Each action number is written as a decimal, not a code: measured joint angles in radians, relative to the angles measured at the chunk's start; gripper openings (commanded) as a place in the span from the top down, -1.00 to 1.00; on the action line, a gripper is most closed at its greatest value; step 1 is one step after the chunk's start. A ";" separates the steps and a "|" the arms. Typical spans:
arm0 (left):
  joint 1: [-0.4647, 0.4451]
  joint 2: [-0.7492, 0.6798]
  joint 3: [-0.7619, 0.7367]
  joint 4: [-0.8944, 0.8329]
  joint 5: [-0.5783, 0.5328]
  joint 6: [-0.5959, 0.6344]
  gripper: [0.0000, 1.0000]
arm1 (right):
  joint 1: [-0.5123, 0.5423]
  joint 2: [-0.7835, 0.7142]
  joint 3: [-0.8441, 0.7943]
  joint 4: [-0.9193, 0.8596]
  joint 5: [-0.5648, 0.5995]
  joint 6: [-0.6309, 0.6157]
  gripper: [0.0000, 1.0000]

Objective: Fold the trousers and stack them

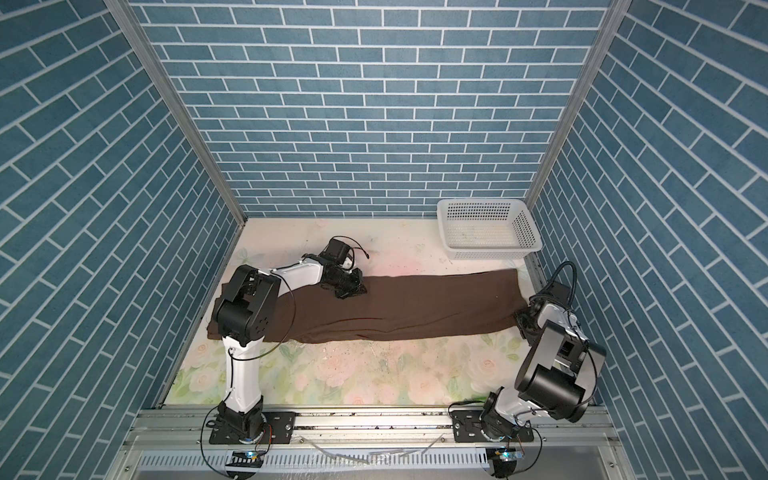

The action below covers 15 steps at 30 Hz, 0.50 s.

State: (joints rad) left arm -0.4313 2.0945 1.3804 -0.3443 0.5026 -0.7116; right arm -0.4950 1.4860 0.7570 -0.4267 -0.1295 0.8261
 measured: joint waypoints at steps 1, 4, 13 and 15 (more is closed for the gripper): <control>0.000 0.000 0.000 0.000 0.000 0.000 0.82 | 0.000 0.003 -0.010 0.011 -0.014 0.009 0.58; 0.000 0.000 0.000 0.001 0.000 0.000 0.82 | -0.001 0.004 -0.031 0.043 -0.045 0.040 0.53; 0.000 0.000 0.000 0.002 0.001 0.000 0.82 | -0.047 -0.033 -0.120 0.209 -0.122 0.172 0.51; 0.000 0.001 0.000 0.003 0.002 0.000 0.82 | -0.070 -0.039 -0.142 0.254 -0.145 0.200 0.51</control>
State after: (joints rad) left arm -0.4313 2.0956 1.3804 -0.3416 0.5041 -0.7116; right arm -0.5652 1.4471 0.6155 -0.1726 -0.2749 1.0264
